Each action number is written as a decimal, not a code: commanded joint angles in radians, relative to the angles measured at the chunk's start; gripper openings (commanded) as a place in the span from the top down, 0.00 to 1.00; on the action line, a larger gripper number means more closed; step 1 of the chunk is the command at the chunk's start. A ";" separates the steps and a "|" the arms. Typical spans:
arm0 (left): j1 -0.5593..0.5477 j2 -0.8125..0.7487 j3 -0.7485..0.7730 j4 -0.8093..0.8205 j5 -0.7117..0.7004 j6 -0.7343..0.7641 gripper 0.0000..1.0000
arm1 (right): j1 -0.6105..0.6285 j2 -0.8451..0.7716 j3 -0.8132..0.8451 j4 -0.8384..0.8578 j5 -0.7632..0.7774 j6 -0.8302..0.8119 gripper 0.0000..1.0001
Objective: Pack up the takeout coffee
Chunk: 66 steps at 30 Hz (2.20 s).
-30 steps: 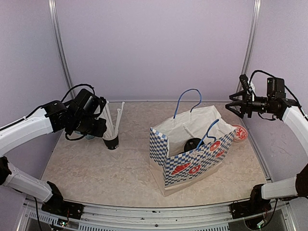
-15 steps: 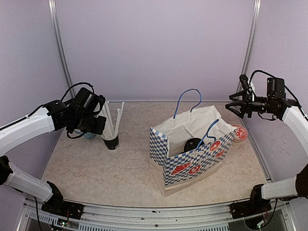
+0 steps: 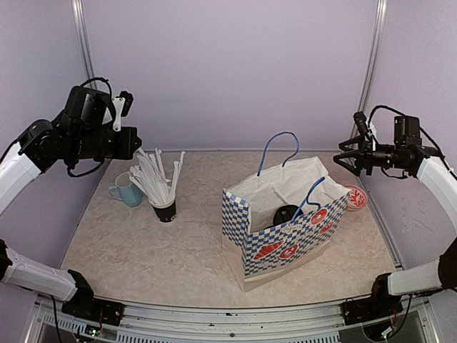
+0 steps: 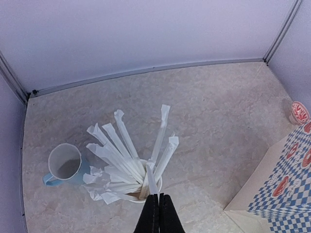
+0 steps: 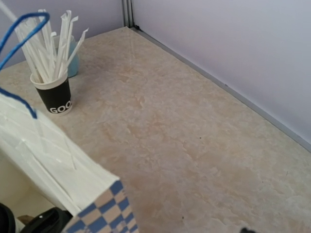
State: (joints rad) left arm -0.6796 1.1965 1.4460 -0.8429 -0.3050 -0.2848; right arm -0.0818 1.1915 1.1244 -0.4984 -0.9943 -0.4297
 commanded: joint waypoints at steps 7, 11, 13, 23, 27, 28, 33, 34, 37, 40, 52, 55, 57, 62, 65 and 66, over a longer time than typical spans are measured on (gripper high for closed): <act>-0.201 -0.018 0.203 0.155 0.086 0.102 1.00 | -0.009 -0.003 0.002 -0.001 0.007 -0.015 0.27; -0.296 -0.043 0.214 0.277 0.180 0.126 1.00 | -0.009 -0.004 -0.001 -0.003 0.013 -0.018 0.27; -0.316 -0.048 0.219 0.314 0.246 0.123 1.00 | -0.008 -0.007 0.000 -0.004 0.017 -0.018 0.27; -0.358 0.019 0.200 0.453 0.472 0.099 1.00 | -0.009 -0.006 -0.006 -0.002 0.020 -0.020 0.27; -0.370 0.092 0.190 0.500 0.456 0.105 1.00 | -0.008 -0.007 -0.005 -0.002 0.019 -0.021 0.27; -0.371 0.115 0.183 0.520 0.454 0.104 1.00 | -0.009 -0.009 -0.005 -0.003 0.019 -0.021 0.27; -0.377 0.276 0.190 0.609 0.412 0.085 1.00 | -0.009 -0.009 -0.009 -0.003 0.019 -0.026 0.27; -0.379 0.304 0.196 0.622 0.403 0.087 1.00 | -0.009 -0.009 -0.007 -0.005 0.019 -0.027 0.27; -0.380 0.421 0.220 0.644 0.351 0.095 1.00 | -0.008 -0.010 -0.003 -0.010 0.022 -0.033 0.27; -0.380 0.559 0.299 0.602 0.273 0.123 0.90 | -0.009 -0.015 -0.002 -0.014 0.030 -0.038 0.27; -0.419 0.623 0.430 0.383 0.131 0.222 0.47 | -0.008 -0.017 -0.016 -0.015 0.021 -0.046 0.27; -0.417 0.599 0.431 0.345 0.139 0.231 0.48 | -0.009 -0.015 -0.013 -0.021 0.020 -0.048 0.27; -0.416 0.580 0.419 0.330 0.146 0.231 0.49 | -0.009 -0.020 -0.010 -0.026 0.023 -0.053 0.27; -0.392 0.526 0.375 0.299 0.131 0.211 0.37 | -0.009 -0.029 -0.013 -0.028 0.027 -0.058 0.27; -0.355 0.549 0.417 0.220 0.167 0.202 0.30 | -0.009 -0.030 -0.014 -0.029 0.026 -0.058 0.27; -0.343 0.563 0.428 0.200 0.189 0.198 0.30 | -0.008 -0.031 -0.015 -0.029 0.027 -0.059 0.27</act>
State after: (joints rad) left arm -1.0691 1.7359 1.8481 -0.5339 -0.1570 -0.0776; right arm -0.0818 1.1831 1.1187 -0.5167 -0.9646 -0.4808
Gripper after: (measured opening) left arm 0.690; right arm 0.732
